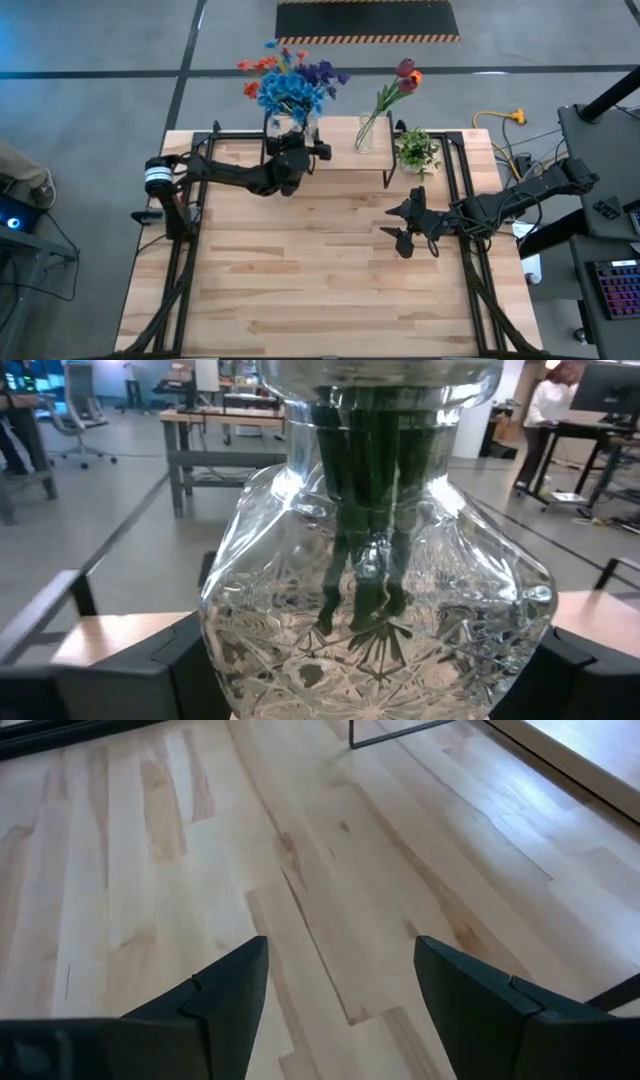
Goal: Pick and place flowers into a vace then onto a shelf
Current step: Put the transparent vase with flowers on the shelf
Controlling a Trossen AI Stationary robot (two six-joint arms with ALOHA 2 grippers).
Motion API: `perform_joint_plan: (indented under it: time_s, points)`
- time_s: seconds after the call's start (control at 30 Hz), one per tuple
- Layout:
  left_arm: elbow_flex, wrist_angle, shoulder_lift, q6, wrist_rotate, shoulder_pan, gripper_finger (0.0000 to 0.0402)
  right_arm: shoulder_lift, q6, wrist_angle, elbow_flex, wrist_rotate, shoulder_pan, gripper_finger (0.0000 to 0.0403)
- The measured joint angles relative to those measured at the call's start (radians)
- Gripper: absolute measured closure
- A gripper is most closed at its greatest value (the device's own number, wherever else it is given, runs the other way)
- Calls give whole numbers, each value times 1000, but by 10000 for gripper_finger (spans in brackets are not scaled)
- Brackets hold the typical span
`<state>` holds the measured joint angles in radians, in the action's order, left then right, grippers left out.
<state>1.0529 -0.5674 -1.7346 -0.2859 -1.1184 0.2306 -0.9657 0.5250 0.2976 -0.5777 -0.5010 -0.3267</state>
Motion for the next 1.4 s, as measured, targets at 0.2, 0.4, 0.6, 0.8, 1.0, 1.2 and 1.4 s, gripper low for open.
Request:
perform_joint_plan:
  time_s: [0.2, 0.4, 0.6, 0.8, 1.0, 1.2, 1.4]
  points:
    - [15, 1, -32, -17, 20, -2, 100, 0, 0, -1, 0, 0, 0, 161]
    - [15, 0, -32, -57, 17, -2, 100, 0, 0, 0, 0, 1, 0, 161]
    - [15, 2, -32, -58, 17, -3, 100, 0, 0, 0, 0, 4, 0, 161]
    - [15, 33, -32, -80, 17, -8, 100, 0, 0, 0, 0, 4, 0, 161]
    - [15, 94, -30, -151, 18, -10, 100, 0, 0, 0, 0, 4, 0, 161]
    - [15, 101, -30, -149, 29, -11, 100, 0, 0, 0, 0, 4, 0, 161]
    - [15, 105, -29, -118, 39, -15, 100, 0, 0, -1, 0, 4, 0, 161]
